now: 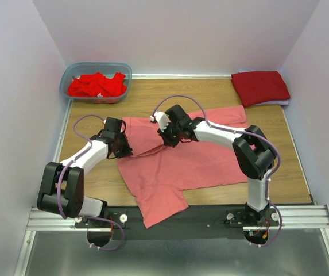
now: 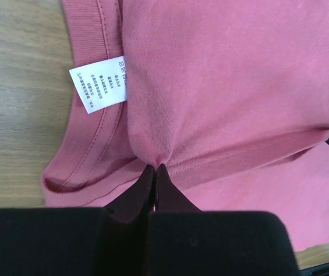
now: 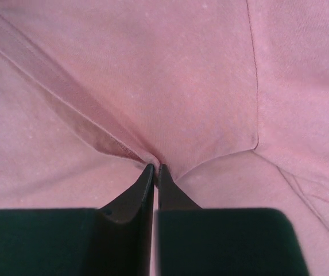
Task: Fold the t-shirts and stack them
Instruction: Fold the tshirt
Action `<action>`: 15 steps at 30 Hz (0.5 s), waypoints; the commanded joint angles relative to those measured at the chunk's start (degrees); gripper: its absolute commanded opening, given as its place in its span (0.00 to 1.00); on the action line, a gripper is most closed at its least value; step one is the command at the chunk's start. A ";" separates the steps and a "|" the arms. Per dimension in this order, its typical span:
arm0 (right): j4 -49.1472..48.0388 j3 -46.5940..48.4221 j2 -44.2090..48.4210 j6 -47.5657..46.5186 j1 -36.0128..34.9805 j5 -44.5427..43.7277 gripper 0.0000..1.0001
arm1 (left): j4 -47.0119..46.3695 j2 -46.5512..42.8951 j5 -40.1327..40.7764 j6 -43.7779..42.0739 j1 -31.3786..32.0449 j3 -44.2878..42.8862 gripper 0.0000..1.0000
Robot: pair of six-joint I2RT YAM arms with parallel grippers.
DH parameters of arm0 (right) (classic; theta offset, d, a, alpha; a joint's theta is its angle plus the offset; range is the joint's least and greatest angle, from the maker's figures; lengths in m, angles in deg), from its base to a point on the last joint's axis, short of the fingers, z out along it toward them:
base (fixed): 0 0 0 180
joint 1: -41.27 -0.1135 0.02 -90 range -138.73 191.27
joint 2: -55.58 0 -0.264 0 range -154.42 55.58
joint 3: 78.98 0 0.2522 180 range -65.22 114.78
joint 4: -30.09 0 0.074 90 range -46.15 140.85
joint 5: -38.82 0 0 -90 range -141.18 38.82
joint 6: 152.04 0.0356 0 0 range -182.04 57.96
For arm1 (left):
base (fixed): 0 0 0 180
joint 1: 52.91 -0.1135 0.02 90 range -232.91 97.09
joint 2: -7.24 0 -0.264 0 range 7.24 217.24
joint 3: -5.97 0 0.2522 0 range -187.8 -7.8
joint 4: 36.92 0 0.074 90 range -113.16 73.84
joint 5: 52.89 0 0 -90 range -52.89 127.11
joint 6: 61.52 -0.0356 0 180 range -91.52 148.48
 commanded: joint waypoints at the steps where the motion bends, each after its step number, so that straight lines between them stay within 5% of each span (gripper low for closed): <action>1: 2.08 -0.33 -1.05 -0.11 0.20 0.75 0.18 | -1.83 -1.34 0.08 2.03 0.45 2.16 0.05; 4: 2.08 0.03 -0.69 0.86 0.29 -0.74 0.31 | -1.48 -2.66 1.75 2.74 0.37 1.90 0.14; 8: 2.08 0.38 1.15 2.18 1.51 -3.30 0.33 | -0.95 -4.42 2.98 4.06 0.28 -0.03 0.23; 11: 1.90 0.55 3.43 4.11 5.11 -3.30 0.38 | -0.95 -4.69 5.44 3.88 -0.33 -3.19 0.42; 15: 1.90 0.82 4.76 7.62 12.31 -5.58 0.44 | -2.35 -1.10 8.95 1.51 -5.94 -7.32 0.50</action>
